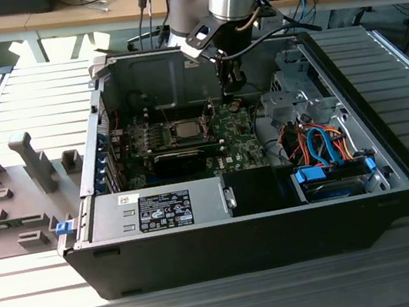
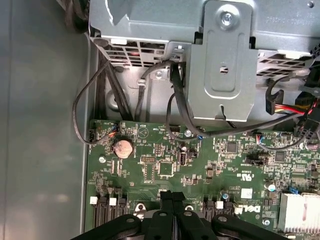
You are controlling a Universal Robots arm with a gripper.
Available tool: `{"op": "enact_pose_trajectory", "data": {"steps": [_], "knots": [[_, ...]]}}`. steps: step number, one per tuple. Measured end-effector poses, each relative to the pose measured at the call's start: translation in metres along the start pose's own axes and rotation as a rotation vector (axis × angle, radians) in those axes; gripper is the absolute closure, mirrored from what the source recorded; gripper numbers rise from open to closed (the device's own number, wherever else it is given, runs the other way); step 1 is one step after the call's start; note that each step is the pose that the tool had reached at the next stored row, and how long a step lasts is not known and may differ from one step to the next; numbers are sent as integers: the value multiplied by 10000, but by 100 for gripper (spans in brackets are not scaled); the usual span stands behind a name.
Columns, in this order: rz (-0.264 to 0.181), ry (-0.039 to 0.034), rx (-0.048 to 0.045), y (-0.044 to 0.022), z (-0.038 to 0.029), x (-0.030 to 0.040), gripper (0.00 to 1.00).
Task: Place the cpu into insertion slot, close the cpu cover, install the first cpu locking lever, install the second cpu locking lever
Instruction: 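Close the cpu cover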
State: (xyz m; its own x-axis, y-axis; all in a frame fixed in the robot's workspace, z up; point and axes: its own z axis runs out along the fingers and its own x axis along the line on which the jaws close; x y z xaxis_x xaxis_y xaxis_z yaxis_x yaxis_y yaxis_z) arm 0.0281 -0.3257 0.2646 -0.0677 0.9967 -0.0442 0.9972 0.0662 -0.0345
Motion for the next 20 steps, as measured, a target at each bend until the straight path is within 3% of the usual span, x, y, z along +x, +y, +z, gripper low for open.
{"op": "enact_pose_trajectory", "data": {"steps": [5,20], "knots": [[0,2,0,-97,11,7,89],[-1,8,0,-204,27,15,89]]}}
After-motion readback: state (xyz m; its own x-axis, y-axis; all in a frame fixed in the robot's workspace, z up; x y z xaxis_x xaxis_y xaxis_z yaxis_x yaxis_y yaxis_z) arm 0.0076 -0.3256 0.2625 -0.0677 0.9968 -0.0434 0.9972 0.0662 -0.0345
